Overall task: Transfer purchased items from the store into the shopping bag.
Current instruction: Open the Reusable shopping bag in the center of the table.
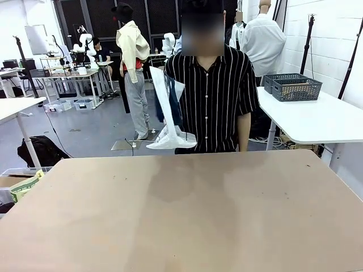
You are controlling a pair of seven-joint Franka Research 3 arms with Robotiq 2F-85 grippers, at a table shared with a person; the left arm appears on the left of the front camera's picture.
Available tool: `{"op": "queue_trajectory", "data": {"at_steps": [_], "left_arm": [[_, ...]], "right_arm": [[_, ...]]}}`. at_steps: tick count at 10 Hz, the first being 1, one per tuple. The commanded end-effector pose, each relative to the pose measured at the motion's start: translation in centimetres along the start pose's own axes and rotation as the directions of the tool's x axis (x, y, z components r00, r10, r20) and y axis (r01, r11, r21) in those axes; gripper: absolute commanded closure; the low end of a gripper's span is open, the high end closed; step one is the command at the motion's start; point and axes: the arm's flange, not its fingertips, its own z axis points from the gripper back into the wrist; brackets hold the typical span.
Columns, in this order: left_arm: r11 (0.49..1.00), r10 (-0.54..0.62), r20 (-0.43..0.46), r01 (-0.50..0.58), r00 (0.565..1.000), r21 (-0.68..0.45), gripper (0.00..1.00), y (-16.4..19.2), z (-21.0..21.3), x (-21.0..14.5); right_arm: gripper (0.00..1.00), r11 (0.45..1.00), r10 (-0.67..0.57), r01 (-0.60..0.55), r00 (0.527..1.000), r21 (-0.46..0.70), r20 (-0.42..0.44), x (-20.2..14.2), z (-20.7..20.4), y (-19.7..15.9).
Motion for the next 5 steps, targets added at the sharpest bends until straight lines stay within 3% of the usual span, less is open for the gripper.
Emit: {"op": "queue_trajectory", "data": {"at_steps": [1, 5], "left_arm": [[1.0, -0.009, -0.006, 0.009, 1.0, 0.017, 0.0, 0.08, 0.07, -0.08], [1.0, -0.009, -0.006, 0.009, 1.0, 0.017, 0.0, 0.08, 0.07, -0.08]], "right_arm": [[0.0, 1.0, 0.009, -0.009, 1.0, -0.001, -0.005, -0.13, -0.19, 0.16], [0.0, 1.0, 0.009, -0.009, 1.0, -0.001, -0.005, -0.13, -0.19, 0.16]]}}
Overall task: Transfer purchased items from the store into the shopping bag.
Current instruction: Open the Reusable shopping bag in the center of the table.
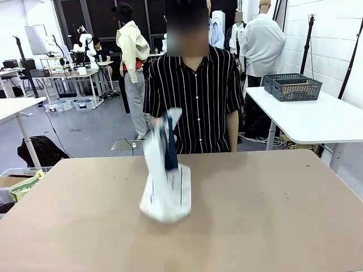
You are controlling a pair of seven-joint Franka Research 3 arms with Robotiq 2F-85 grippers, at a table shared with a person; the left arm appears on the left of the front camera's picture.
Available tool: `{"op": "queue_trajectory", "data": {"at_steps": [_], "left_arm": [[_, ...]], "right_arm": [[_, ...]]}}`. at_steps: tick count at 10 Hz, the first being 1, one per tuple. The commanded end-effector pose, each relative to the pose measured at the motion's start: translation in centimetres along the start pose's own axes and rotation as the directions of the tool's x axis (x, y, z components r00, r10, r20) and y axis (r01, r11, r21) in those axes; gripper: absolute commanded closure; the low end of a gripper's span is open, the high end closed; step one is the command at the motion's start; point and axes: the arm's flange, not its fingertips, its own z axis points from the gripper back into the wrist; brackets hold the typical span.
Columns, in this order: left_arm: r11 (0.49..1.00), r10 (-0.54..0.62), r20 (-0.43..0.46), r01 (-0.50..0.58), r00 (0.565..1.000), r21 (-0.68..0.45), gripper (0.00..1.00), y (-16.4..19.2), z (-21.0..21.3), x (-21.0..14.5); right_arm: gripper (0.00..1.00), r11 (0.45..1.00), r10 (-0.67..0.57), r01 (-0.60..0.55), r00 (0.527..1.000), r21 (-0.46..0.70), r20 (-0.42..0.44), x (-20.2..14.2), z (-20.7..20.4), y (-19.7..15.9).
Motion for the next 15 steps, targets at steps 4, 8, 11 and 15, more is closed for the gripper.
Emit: {"op": "queue_trajectory", "data": {"at_steps": [4, 8, 11, 15], "left_arm": [[1.0, -0.009, -0.006, 0.009, 1.0, 0.017, 0.0, 0.08, 0.07, -0.08], [1.0, -0.009, -0.006, 0.009, 1.0, 0.017, 0.0, 0.08, 0.07, -0.08], [1.0, -0.009, -0.006, 0.009, 1.0, 0.017, 0.0, 0.08, 0.07, -0.08], [1.0, -0.009, -0.006, 0.009, 1.0, 0.017, 0.0, 0.08, 0.07, -0.08]], "right_arm": [[0.0, 1.0, 0.009, -0.009, 1.0, -0.001, -0.005, -0.13, -0.19, 0.16], [0.0, 1.0, 0.009, -0.009, 1.0, -0.001, -0.005, -0.13, -0.19, 0.16], [0.0, 1.0, 0.009, -0.009, 1.0, -0.001, -0.005, -0.13, -0.19, 0.16], [0.0, 1.0, 0.009, -0.009, 1.0, -0.001, -0.005, -0.13, -0.19, 0.16]]}}
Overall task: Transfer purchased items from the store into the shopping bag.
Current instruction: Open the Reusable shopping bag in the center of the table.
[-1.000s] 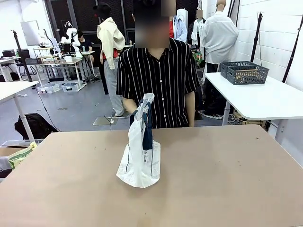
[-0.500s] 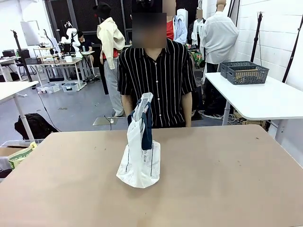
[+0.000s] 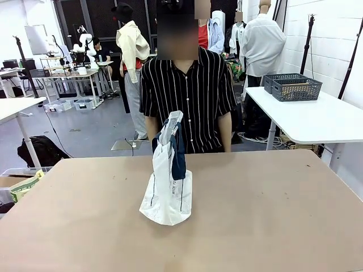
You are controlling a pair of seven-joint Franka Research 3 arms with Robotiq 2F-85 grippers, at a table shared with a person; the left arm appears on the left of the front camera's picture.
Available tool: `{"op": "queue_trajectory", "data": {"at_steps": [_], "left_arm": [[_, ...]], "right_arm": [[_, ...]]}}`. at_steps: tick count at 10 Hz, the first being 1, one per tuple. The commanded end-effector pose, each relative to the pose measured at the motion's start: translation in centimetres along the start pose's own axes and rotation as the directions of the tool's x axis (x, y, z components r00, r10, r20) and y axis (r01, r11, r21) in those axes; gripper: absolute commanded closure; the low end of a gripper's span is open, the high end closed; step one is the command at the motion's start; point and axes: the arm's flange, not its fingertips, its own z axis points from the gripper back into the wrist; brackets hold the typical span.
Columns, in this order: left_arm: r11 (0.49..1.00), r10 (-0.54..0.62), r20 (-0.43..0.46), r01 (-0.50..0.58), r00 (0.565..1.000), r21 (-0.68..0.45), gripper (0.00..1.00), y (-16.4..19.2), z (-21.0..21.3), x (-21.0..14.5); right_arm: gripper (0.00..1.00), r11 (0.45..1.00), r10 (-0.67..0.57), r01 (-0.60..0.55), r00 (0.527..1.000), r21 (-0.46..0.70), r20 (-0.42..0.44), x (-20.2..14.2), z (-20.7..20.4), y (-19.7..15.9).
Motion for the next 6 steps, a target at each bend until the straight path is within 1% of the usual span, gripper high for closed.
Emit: {"op": "queue_trajectory", "data": {"at_steps": [1, 2, 3, 4, 5, 6], "left_arm": [[1.0, 0.0, 0.0, 0.0, 1.0, 0.0, 0.0, 0.0, 0.0, 0.0], [0.991, -0.1, 0.066, 0.106, 0.993, -0.086, 0.0, -3.6, 0.4, 2.4], [0.961, -0.216, 0.127, 0.234, 0.968, -0.151, 0.0, -8.5, 0.9, 4.9], [0.916, -0.32, 0.178, 0.352, 0.931, -0.194, 0.0, -12.8, 1.3, 6.7], [0.863, -0.395, 0.202, 0.438, 0.896, -0.253, 0.0, -16.8, 1.8, 8.2], [0.812, -0.45, 0.222, 0.5, 0.865, -0.301, 0.0, -20.6, 2.1, 9.7]], "right_arm": [[0.0, 1.0, 0.0, 0.0, 1.0, 0.0, 0.0, 0.0, 0.0, 0.0], [0.0, 0.995, 0.081, -0.083, 0.996, 0.047, 0.037, 2.0, 0.9, 3.7], [0.0, 0.972, 0.165, -0.175, 0.983, 0.155, 0.079, 4.3, 2.2, 8.4], [0.0, 0.952, 0.235, -0.249, 0.967, 0.177, 0.096, 5.9, 3.3, 12.6], [0.0, 0.925, 0.298, -0.316, 0.948, 0.21, 0.114, 7.2, 4.4, 16.8], [0.0, 0.865, 0.381, -0.401, 0.916, 0.303, 0.127, 7.6, 5.6, 20.9]]}}
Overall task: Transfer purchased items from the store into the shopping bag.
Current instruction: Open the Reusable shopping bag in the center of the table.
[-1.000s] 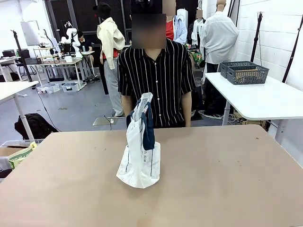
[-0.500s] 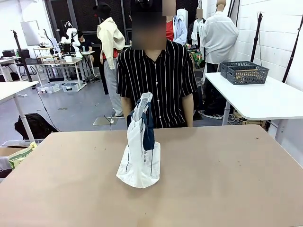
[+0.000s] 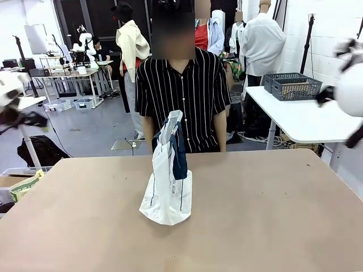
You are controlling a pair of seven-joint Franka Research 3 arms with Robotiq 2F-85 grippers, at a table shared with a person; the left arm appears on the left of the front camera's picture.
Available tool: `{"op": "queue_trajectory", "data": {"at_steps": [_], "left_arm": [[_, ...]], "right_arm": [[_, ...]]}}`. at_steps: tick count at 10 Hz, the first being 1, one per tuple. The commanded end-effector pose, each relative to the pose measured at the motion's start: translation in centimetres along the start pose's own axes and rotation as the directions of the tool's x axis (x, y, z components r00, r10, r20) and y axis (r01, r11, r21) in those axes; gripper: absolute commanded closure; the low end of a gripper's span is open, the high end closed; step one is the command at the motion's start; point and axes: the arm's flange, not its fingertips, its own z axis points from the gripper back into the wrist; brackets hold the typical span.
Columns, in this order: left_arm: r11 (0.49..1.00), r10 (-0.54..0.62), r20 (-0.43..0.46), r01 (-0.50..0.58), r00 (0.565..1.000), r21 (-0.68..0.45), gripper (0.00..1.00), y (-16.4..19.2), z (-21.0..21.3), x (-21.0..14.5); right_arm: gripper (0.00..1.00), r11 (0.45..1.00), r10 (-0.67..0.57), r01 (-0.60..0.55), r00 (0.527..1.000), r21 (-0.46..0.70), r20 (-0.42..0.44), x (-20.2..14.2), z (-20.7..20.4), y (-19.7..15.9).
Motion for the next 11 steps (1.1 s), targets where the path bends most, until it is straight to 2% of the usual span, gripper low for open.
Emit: {"op": "queue_trajectory", "data": {"at_steps": [1, 2, 3, 4, 6, 7, 9, 11], "left_arm": [[0.983, -0.097, -0.007, 0.095, 0.995, -0.159, 0.0, 0.3, -3.5, 4.7], [0.966, -0.101, -0.006, 0.097, 0.995, -0.242, 0.0, -0.9, -4.4, 5.7], [0.961, -0.105, -0.035, 0.092, 0.994, -0.262, 0.0, -2.0, -5.2, 5.8], [0.985, -0.093, 0.021, 0.095, 0.995, -0.144, 0.0, -5.1, -3.1, 4.8], [0.985, -0.093, 0.021, 0.095, 0.995, -0.144, 0.0, -5.1, -3.1, 4.8], [0.974, -0.108, 0.014, 0.109, 0.994, -0.199, 0.0, -5.5, -4.5, 5.6], [0.957, -0.064, 0.085, 0.086, 0.994, -0.278, 0.0, -7.5, -5.5, 7.8], [0.911, -0.12, 0.139, 0.165, 0.983, -0.378, 0.0, -10.9, -6.5, 10.7]], "right_arm": [[0.0, 0.971, 0.16, -0.154, 0.987, 0.185, -0.014, 2.5, -1.3, 4.3], [0.0, 0.955, 0.208, -0.199, 0.978, 0.222, -0.019, 2.9, -1.9, 7.1], [0.0, 0.954, 0.219, -0.206, 0.975, 0.218, -0.036, 2.9, -2.4, 7.9], [0.0, 0.977, 0.149, -0.147, 0.989, 0.156, -0.003, 2.7, -0.4, 8.5], [0.0, 0.977, 0.149, -0.147, 0.989, 0.156, -0.003, 2.7, -0.4, 8.5], [0.0, 0.966, 0.181, -0.175, 0.984, 0.19, -0.011, 2.9, -1.2, 10.0], [0.0, 0.965, 0.136, -0.1, 0.981, 0.243, -0.14, 4.7, -2.2, 13.8], [0.0, 0.928, 0.144, -0.068, 0.972, 0.367, -0.185, 7.0, -3.1, 18.6]]}}
